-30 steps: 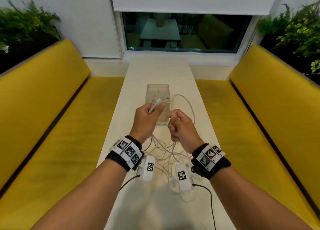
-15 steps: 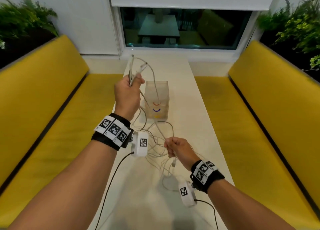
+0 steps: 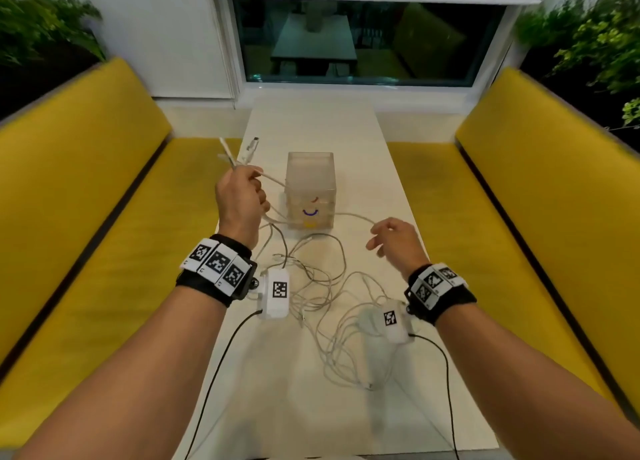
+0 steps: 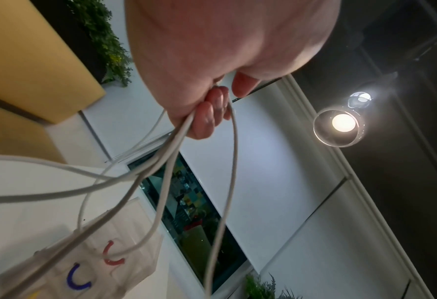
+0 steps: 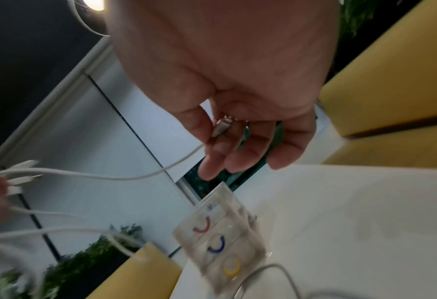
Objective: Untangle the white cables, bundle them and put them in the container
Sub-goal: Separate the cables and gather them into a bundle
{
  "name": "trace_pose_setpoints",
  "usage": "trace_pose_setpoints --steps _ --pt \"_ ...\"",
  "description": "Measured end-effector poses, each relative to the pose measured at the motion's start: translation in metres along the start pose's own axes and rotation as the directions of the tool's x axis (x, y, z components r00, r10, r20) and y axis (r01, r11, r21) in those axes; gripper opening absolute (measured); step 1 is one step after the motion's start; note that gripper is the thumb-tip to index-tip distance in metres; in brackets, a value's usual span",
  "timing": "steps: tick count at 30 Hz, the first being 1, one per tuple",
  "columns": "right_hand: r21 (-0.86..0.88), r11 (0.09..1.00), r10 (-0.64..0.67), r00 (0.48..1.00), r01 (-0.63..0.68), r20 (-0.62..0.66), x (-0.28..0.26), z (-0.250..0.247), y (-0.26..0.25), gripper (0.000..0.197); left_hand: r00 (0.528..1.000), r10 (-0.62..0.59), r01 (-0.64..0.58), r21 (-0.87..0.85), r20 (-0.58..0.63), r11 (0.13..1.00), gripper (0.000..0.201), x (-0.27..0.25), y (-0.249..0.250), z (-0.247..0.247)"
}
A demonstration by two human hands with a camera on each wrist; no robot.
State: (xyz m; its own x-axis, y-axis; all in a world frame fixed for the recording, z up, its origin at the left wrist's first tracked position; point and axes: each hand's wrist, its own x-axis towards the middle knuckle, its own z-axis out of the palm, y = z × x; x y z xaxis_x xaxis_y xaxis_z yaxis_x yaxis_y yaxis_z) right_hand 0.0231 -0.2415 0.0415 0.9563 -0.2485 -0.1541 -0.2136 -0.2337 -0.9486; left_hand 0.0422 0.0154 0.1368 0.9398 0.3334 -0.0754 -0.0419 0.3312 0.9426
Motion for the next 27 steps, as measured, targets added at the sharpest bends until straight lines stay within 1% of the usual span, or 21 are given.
trace_pose_setpoints --steps 2,3,5,7,9,10,12,14,16,18,20,21,22,23,24,25,26,27 --pt "-0.088 0.996 0.0 0.997 -0.006 -0.073 0.026 -0.01 0.003 0.02 1.0 -0.021 0.021 -0.018 -0.007 1.0 0.019 0.001 -0.006 -0.001" --pt "-0.12 0.993 0.002 0.995 -0.014 -0.098 0.035 -0.013 0.005 0.02 1.0 -0.026 0.026 0.001 -0.009 1.0 0.02 0.001 -0.01 -0.001" --pt "-0.148 0.988 0.014 0.987 -0.037 -0.157 0.051 -0.017 0.006 0.02 0.999 -0.029 0.031 0.096 -0.025 0.995 0.022 0.002 -0.018 -0.001" --pt "-0.164 0.982 0.055 0.975 -0.092 -0.217 0.063 -0.021 0.008 0.019 0.998 -0.031 0.043 0.206 -0.062 0.978 0.023 0.003 -0.027 -0.004" --pt "-0.206 0.967 0.098 0.964 -0.151 -0.246 0.075 -0.027 0.015 0.021 0.994 -0.053 0.078 0.271 -0.097 0.96 0.024 0.005 -0.032 -0.009" --pt "-0.247 0.952 0.118 0.964 -0.178 -0.237 0.08 -0.03 0.02 0.025 0.992 -0.066 0.092 0.268 -0.105 0.959 0.025 0.005 -0.033 -0.011" --pt "-0.33 0.919 0.145 0.963 -0.217 -0.228 0.087 -0.035 0.032 0.03 0.993 -0.071 0.09 0.206 -0.097 0.975 0.028 0.006 -0.035 -0.015" --pt "-0.368 0.894 0.177 0.955 -0.257 -0.237 0.089 -0.037 0.044 0.032 0.993 -0.085 0.092 0.085 -0.085 0.992 0.028 0.007 -0.035 -0.018" --pt "-0.375 0.882 0.194 0.946 -0.283 -0.258 0.088 -0.036 0.054 0.033 0.988 -0.126 0.125 -0.025 -0.093 0.992 0.029 0.009 -0.036 -0.021" --pt "-0.435 0.846 0.206 0.942 -0.307 -0.264 0.08 -0.03 0.056 0.033 0.981 -0.168 0.164 -0.041 -0.098 0.986 0.029 0.01 -0.039 -0.022" --pt "-0.548 0.793 0.129 0.953 -0.266 -0.275 0.067 -0.016 0.053 0.035 0.984 -0.167 0.168 0.01 -0.065 0.986 0.031 0.009 -0.043 -0.022" --pt "-0.586 0.782 0.062 0.962 -0.212 -0.266 0.056 -0.007 0.05 0.036 0.987 -0.155 0.157 0.042 -0.037 0.987 0.031 0.008 -0.046 -0.021" --pt "-0.593 0.797 -0.055 0.964 -0.115 -0.261 0.046 0.003 0.046 0.035 0.989 -0.146 0.146 0.084 -0.008 0.986 0.029 0.007 -0.048 -0.019" --pt "-0.605 0.796 -0.168 0.965 0.014 -0.2 0.036 0.014 0.039 0.032 0.989 -0.146 0.142 0.144 0.018 0.979 0.026 0.006 -0.051 -0.018" --pt "-0.605 0.78 -0.248 0.967 0.162 -0.061 0.024 0.026 0.036 0.029 0.987 -0.158 0.146 0.219 0.04 0.965 0.025 0.006 -0.054 -0.017" --pt "-0.579 0.757 -0.289 0.95 0.304 0.121 0.012 0.039 0.03 0.028 0.982 -0.18 0.155 0.298 0.058 0.942 0.025 0.005 -0.057 -0.015" --pt "-0.56 0.727 -0.264 0.914 0.398 0.308 0.0 0.051 0.027 0.026 0.977 -0.199 0.161 0.365 0.071 0.917 0.025 0.005 -0.06 -0.014" --pt "-0.556 0.685 -0.201 0.855 0.472 0.478 -0.011 0.062 0.026 0.025 0.974 -0.208 0.156 0.414 0.084 0.897 0.024 0.004 -0.061 -0.012"
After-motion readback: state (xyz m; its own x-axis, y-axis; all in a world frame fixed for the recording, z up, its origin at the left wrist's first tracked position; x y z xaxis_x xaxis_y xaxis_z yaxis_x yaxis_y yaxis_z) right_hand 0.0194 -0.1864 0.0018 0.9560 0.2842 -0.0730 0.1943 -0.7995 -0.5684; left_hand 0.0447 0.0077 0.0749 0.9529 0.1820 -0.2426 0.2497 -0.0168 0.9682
